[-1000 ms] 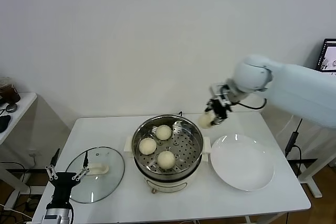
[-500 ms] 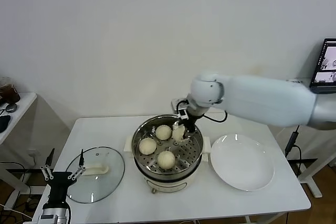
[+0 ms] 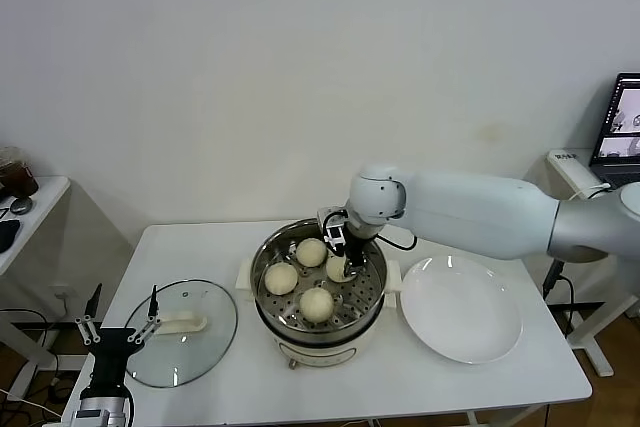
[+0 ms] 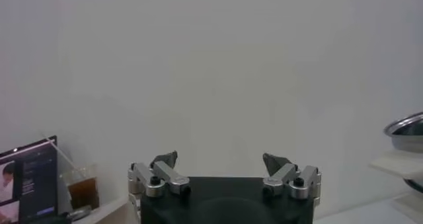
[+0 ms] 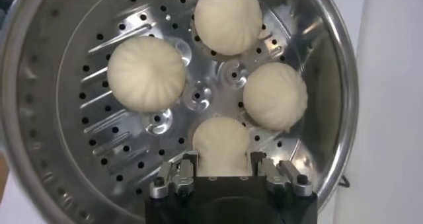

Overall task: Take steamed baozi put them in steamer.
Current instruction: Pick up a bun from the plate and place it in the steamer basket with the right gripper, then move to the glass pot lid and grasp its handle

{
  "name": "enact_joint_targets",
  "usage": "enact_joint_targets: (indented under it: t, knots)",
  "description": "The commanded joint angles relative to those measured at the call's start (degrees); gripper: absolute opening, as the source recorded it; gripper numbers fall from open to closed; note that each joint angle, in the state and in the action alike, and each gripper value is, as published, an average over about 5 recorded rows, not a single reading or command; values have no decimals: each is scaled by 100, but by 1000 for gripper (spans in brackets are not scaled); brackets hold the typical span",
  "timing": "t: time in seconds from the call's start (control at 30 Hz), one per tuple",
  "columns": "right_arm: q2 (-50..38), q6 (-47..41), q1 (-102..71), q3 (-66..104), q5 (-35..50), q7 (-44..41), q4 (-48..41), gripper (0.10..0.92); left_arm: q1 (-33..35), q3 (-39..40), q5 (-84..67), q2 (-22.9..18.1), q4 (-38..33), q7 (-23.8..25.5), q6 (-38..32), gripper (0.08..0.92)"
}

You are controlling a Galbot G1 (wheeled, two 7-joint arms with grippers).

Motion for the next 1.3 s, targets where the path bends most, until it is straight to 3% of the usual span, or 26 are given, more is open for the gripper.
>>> enact_joint_targets:
  t: [0.03, 0.33, 0.47, 0.63, 0.77, 0.97, 1.3]
  knots:
    - [-79, -122, -92, 149, 86, 100, 86, 562, 4, 9, 4, -2, -12, 5, 5, 823]
    - [-1199, -343, 182, 751, 622, 576, 1287, 800, 0, 36, 9, -13, -43, 7, 10, 823]
    - [-2055, -372, -475, 1511, 1092, 1811, 1972, 821, 9, 41, 3, -20, -59, 9, 5, 823]
    - [-3218, 316, -3042, 3741, 1520, 3951, 2785, 823, 38, 33, 0, -51, -68, 4, -2, 823]
    - [-3587, 1474, -6220, 6391, 1185, 4706, 3166, 823, 74, 35, 12, -62, -65, 1, -8, 823]
    - [-2659, 3500, -9776, 9373, -393, 4663, 3037, 823, 76, 83, 36, -107, -73, -3, -14, 823]
    - [778, 5844, -10941, 11558, -2258, 3956, 2715, 823, 50, 188, 543, -179, 13, -90, -107, 823]
